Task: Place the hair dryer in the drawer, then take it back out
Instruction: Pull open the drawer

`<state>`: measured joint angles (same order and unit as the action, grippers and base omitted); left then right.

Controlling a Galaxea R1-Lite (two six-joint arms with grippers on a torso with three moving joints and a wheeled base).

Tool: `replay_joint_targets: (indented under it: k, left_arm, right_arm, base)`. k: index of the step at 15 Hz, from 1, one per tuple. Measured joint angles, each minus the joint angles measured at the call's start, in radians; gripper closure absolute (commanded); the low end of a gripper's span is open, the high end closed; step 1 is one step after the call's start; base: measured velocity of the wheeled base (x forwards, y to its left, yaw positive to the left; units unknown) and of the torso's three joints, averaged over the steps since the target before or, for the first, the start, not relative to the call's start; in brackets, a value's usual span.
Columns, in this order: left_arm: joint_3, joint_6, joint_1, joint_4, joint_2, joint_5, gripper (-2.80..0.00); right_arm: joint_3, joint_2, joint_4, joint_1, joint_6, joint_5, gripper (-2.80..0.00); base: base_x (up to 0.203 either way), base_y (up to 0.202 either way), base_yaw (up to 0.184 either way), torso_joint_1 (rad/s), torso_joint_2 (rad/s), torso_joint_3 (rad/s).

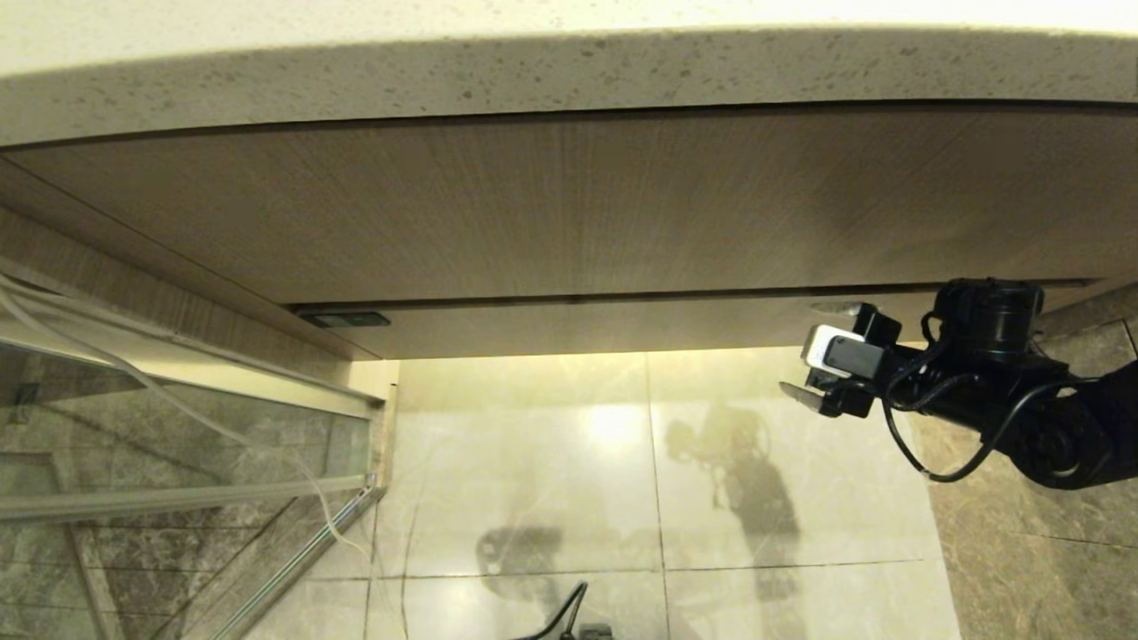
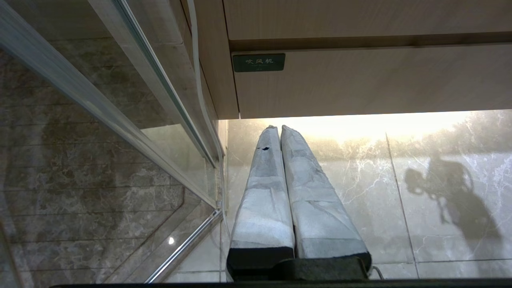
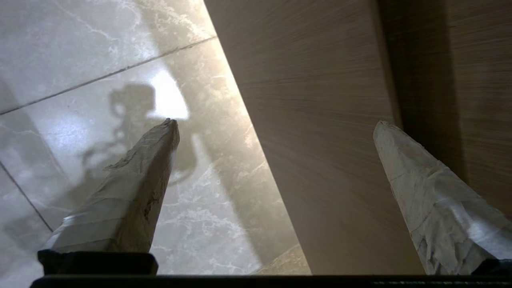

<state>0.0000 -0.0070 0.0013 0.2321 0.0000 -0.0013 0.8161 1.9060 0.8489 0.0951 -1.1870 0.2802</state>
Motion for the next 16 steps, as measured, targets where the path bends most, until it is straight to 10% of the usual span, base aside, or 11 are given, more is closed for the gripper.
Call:
replay_joint_targets:
  k: [16]
  left_arm:
    - [0.000,0.000,0.000,0.000,0.000,0.000,0.00]
  right_arm:
    - [0.051,0.071,0.069,0.007,0.040,0.004,-2.80]
  base:
    - [0.000,0.000,0.000,0.000,0.00,0.000]
